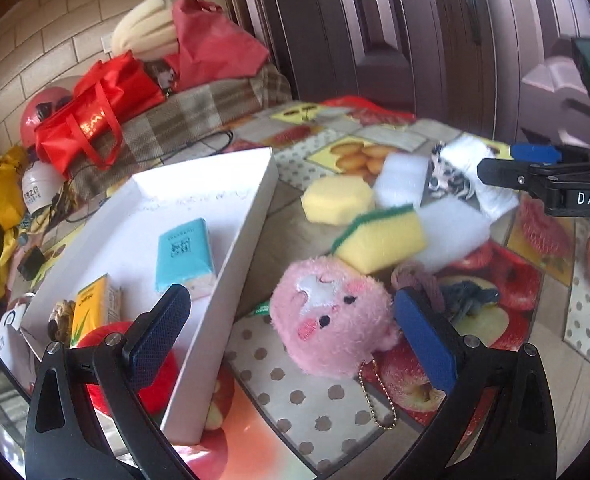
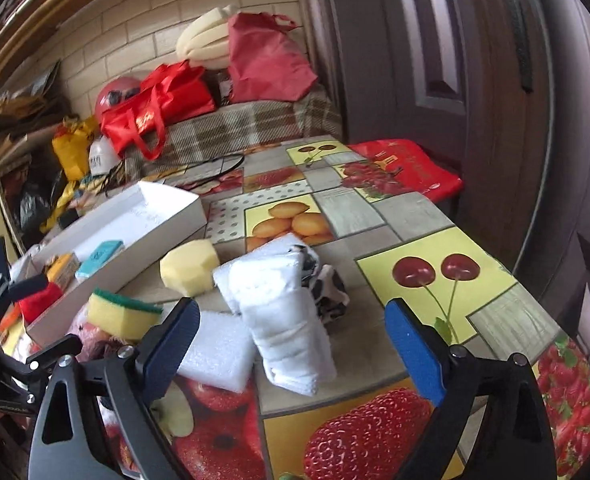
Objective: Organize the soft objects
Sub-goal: 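Grasp the pink plush with the left tool while the right tool grasps the white cloth, then carry the pink plush and white cloth into the white box and release both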
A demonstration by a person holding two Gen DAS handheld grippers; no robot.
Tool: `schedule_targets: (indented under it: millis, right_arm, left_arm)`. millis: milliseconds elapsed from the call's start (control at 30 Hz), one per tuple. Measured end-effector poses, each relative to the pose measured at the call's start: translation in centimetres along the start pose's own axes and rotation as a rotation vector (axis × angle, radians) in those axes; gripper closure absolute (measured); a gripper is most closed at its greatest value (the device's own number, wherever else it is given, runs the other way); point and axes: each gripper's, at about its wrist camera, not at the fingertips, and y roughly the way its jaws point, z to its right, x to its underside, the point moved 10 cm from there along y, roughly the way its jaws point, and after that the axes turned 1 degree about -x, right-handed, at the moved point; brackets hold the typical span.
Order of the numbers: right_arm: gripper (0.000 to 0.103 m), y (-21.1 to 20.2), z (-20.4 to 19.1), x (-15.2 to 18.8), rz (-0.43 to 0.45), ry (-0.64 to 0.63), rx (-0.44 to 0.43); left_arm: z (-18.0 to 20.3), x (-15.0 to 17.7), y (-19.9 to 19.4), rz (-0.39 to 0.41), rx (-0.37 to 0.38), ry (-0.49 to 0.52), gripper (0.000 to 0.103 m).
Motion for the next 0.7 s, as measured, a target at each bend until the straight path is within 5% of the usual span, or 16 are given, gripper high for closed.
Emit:
schedule_targets:
  millis: [200,233,267,300,467,700]
  right_arm:
    - [0.041,3.3,0.7,1.9,-0.177,0.009,0.021]
    - [0.046,3.6,1.1,2.3,-0.196,0.032,0.002]
    - [0.056,3.7,1.4,2.3,-0.198,0.057,-0.013]
    - [0.062,3.6,1.6,2.3,-0.194,0.075,-0.023]
    - [0.062,1.3,1.8,1.1,-0.083,0.106,-0.047]
    - [0.062,-2.3,0.9,-1.1,0.106,0.073,-0.066]
  left_arm:
    - [0.8,0.9,1.6,-0.078,-0.015,0.041,0.001]
    - [1.0,1.1,1.7,-0.085,-0.018,0.058,0.009]
    - [1.5,1.3,2.0,-0.102,-0.005,0.077,0.031]
    - [1.7,1.5,2.3,-0.117,-0.005,0.089,0.037]
    - [1.6,0.7,0.7,-0.033,0.002,0.088,0.039]
    - [-0.6,-1.2,-5.3,0.246,-0.023,-0.01,0.039]
